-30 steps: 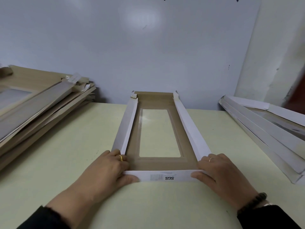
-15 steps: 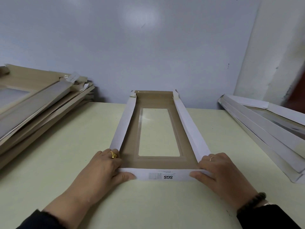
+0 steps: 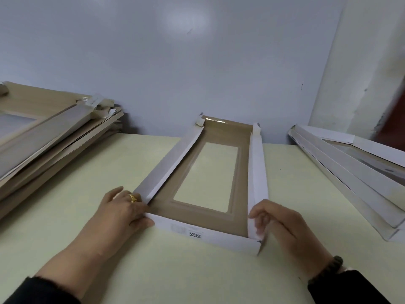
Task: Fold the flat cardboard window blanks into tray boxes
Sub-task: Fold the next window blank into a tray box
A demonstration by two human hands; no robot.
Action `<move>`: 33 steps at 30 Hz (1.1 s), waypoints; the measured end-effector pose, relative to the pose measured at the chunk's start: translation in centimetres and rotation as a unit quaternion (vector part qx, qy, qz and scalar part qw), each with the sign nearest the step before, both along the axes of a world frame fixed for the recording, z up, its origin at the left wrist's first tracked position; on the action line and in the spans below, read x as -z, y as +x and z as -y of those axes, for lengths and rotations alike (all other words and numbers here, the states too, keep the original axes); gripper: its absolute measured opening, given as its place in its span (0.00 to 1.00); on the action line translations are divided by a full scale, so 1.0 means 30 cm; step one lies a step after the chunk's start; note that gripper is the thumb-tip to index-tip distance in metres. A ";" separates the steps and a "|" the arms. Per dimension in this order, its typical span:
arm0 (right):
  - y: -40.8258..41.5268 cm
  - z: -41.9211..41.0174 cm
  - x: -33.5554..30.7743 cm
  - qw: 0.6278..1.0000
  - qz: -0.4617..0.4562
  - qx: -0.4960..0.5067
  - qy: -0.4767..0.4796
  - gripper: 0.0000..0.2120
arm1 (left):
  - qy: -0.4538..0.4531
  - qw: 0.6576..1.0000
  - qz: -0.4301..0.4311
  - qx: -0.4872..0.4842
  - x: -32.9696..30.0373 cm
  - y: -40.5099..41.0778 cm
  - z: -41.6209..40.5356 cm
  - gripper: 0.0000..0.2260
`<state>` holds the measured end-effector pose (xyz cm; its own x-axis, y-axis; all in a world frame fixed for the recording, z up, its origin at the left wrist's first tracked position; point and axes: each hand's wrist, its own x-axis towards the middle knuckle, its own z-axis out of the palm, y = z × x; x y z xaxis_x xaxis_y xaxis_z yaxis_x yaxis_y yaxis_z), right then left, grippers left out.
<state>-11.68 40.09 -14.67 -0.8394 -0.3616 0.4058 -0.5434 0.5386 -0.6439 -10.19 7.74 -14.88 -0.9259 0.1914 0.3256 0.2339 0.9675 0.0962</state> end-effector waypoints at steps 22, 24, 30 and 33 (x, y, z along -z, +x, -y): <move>-0.084 0.114 0.044 0.973 -0.106 0.002 0.203 0.07 | 0.048 0.996 0.060 0.048 -0.064 0.128 -0.130 0.18; -0.098 0.092 0.047 0.971 -0.112 0.023 0.210 0.06 | 0.044 0.996 0.073 0.024 -0.051 0.109 -0.034 0.19; -0.113 -0.056 0.026 0.967 -0.067 0.123 0.211 0.12 | 0.085 0.995 0.048 0.008 -0.024 0.036 0.205 0.35; -0.113 -0.169 0.017 0.950 -0.038 0.205 0.231 0.09 | 0.059 0.998 -0.019 -0.027 0.002 0.021 0.262 0.30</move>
